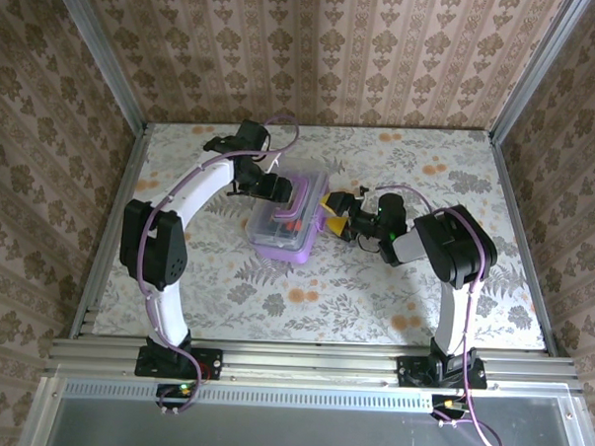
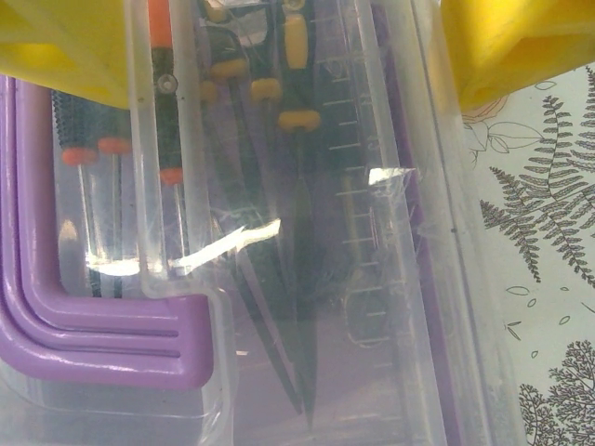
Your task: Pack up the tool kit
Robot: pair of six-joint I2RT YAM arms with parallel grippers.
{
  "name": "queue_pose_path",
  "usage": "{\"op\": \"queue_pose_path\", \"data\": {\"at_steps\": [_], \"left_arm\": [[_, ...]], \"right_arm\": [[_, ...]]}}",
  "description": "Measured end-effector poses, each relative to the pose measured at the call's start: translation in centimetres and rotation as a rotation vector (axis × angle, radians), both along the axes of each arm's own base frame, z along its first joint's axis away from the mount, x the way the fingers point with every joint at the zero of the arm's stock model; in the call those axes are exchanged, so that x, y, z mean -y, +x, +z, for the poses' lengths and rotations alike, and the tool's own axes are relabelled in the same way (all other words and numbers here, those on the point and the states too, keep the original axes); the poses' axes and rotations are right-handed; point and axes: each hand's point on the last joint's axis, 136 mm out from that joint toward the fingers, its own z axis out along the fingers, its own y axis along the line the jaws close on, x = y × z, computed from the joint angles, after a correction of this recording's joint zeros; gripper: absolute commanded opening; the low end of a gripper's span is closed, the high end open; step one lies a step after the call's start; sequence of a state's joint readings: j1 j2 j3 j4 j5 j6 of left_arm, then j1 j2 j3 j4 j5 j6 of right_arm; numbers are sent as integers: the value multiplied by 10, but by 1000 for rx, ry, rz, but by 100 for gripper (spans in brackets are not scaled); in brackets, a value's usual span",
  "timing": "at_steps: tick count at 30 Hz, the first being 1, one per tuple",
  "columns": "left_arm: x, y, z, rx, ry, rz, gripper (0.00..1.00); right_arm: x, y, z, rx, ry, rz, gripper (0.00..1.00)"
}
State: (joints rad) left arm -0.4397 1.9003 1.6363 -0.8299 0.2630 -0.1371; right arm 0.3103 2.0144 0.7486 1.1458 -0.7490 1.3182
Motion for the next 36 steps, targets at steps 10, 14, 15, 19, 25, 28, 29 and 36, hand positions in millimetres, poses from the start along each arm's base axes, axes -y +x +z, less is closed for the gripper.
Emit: {"op": "queue_pose_path", "data": {"at_steps": [10, 14, 15, 19, 25, 28, 29, 36], "left_arm": [[0, 0, 0, 1, -5, 0, 52], [0, 0, 0, 1, -5, 0, 52], [-1, 0, 0, 2, -5, 0, 52], [-1, 0, 1, 2, -8, 0, 52], [-2, 2, 1, -2, -21, 5, 52], [-2, 3, 2, -2, -27, 7, 52], [-2, 3, 2, -1, -27, 7, 52], [0, 2, 2, 4, -20, 3, 52]], "right_arm": [[-4, -2, -1, -21, 11, 0, 99], [-11, -4, -3, -34, 28, 11, 96], [-11, -4, -2, -36, 34, 11, 96], [-9, -4, 1, -37, 48, 6, 95], [-3, -4, 11, -44, 60, -9, 94], [1, -4, 15, -46, 62, -18, 93], [2, -4, 16, -46, 62, -21, 93], [2, -11, 48, 24, 62, -6, 91]]}}
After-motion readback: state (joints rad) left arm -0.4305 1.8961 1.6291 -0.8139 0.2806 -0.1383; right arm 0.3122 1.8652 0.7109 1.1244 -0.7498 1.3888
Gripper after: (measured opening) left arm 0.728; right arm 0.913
